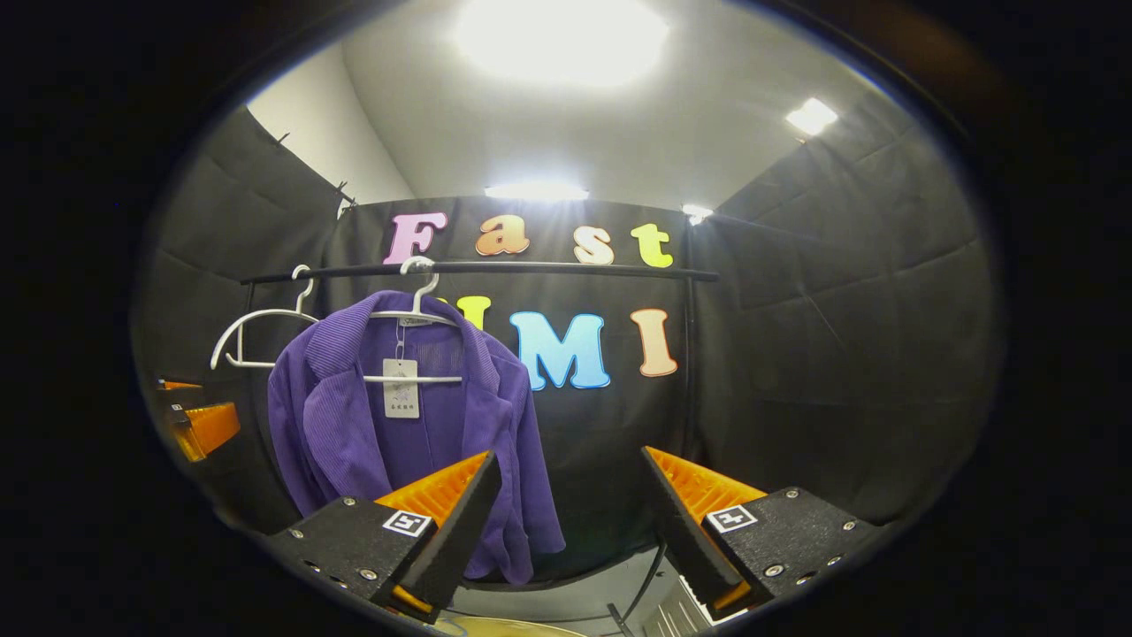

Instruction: Grasp the clothes on the hanger with both hands and then place them into the laundry hamper below.

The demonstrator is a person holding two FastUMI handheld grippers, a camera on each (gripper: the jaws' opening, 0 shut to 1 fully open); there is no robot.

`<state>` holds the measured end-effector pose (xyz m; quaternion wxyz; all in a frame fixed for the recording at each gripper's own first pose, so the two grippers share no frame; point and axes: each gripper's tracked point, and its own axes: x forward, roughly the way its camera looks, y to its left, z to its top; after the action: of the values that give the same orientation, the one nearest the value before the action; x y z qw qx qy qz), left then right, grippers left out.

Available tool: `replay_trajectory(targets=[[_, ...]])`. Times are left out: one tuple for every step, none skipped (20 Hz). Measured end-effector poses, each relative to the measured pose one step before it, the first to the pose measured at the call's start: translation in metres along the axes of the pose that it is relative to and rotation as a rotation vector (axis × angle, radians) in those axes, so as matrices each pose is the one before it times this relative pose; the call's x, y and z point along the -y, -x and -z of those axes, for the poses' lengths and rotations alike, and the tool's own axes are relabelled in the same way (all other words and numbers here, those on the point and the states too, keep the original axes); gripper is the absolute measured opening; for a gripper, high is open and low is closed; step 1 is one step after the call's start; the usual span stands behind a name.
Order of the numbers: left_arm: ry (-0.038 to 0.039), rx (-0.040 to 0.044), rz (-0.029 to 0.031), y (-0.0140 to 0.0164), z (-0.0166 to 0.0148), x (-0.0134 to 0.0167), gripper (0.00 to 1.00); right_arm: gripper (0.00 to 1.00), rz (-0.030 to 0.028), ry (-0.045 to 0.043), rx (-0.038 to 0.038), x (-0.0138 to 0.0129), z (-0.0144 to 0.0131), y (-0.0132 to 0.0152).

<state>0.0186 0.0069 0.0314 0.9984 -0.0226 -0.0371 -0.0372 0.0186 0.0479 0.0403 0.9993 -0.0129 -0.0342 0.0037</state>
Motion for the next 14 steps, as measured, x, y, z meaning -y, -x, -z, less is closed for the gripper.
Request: replay_trajectory(targets=[[0.01013,0.00487,0.01483,-0.00319,-0.00293,0.00365,0.89,0.96,-0.00339,-0.00759,0.00249,-0.00339,-0.00196,-0.00212],[0.00854,0.00157,0.01000,-0.00314,-0.00241,0.00425,0.94,0.96,-0.00655,-0.01221,0.00083,-0.00437,-0.00223,-0.00434],[0.00551,-0.00148,0.00442,-0.00315,-0.00270,0.00315,0.94,0.96,-0.00916,-0.01573,-0.00054,-0.00318,-0.00213,-0.00373],[0.00349,0.00008,0.00234,-0.00404,-0.00235,0.00351,0.89,0.97,-0.01256,-0.01247,0.00207,-0.00329,-0.00248,-0.00438],[0.00269,0.00408,0.00316,-0.00406,-0.00420,0.00421,0.89,0.96,-0.01238,-0.00591,0.00954,-0.00185,-0.00327,-0.00587],[0.00289,0.00562,0.00384,-0.00366,-0.00277,0.00596,0.89,0.96,-0.00953,0.00059,0.00801,-0.00061,-0.00388,-0.00640],[0.00173,0.00153,0.00553,-0.00459,-0.00187,0.00697,0.94,0.96,-0.00695,0.00003,0.00582,0.00060,-0.00303,-0.00731],[-0.00001,-0.00097,0.00032,-0.00404,-0.00007,0.00667,0.94,0.96,-0.01182,-0.00489,0.00349,-0.00072,-0.00225,-0.00876],[-0.00012,0.00090,-0.00712,-0.00448,-0.00121,0.00651,0.89,0.96,-0.01787,-0.00834,0.00457,-0.00225,-0.00151,-0.00938],[-0.00157,0.00079,-0.01067,-0.00397,0.00118,0.00575,0.89,0.96,-0.01749,-0.00993,0.00532,-0.00239,-0.00046,-0.00924],[-0.00198,-0.00628,-0.01417,-0.00317,0.00191,0.00602,0.89,0.96,-0.01824,-0.01064,0.00006,-0.00058,-0.00020,-0.01006],[-0.00192,-0.00593,-0.00813,-0.00396,0.00347,0.00801,0.89,0.94,-0.02244,-0.01160,-0.00183,-0.00208,0.00105,-0.00888],[-0.00475,-0.00272,-0.00163,-0.00381,0.00144,0.00814,0.89,0.96,-0.02159,-0.00855,-0.00068,-0.00154,0.00050,-0.00985],[-0.00985,-0.00015,-0.00443,-0.00544,0.00076,0.00687,0.89,0.94,-0.01738,-0.00668,-0.00274,-0.00043,0.00114,-0.00960]])
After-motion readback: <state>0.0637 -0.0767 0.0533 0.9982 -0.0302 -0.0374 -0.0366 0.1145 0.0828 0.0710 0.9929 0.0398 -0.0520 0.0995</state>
